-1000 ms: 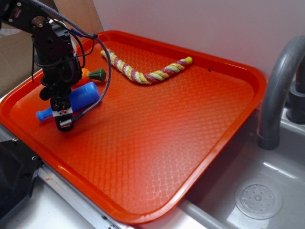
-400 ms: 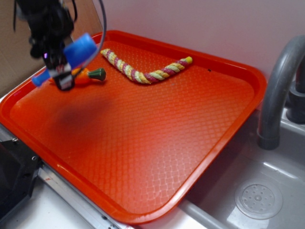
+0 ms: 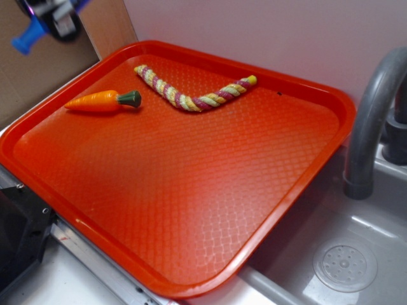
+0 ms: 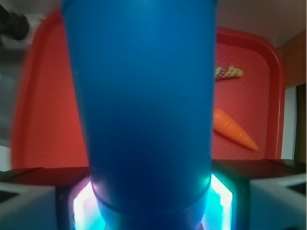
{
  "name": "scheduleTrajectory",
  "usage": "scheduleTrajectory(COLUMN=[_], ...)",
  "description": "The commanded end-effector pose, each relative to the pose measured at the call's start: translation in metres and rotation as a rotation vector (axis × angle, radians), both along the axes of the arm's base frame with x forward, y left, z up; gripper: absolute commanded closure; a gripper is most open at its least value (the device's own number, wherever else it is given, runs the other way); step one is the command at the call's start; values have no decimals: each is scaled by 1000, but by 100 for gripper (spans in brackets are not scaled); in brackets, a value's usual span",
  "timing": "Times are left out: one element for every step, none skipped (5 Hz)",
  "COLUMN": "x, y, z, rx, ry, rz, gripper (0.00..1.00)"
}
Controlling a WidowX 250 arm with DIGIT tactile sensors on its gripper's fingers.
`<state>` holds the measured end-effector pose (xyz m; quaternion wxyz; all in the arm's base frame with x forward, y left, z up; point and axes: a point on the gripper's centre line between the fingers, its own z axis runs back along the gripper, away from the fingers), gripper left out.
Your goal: Grab the blue bottle.
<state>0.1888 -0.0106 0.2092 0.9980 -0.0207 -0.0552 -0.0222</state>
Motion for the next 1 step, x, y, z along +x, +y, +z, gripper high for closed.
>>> scheduleTrajectory(x=[14], y=[20], z=[17], rx=[-136], ry=[-41], rz=[43], gripper=[100])
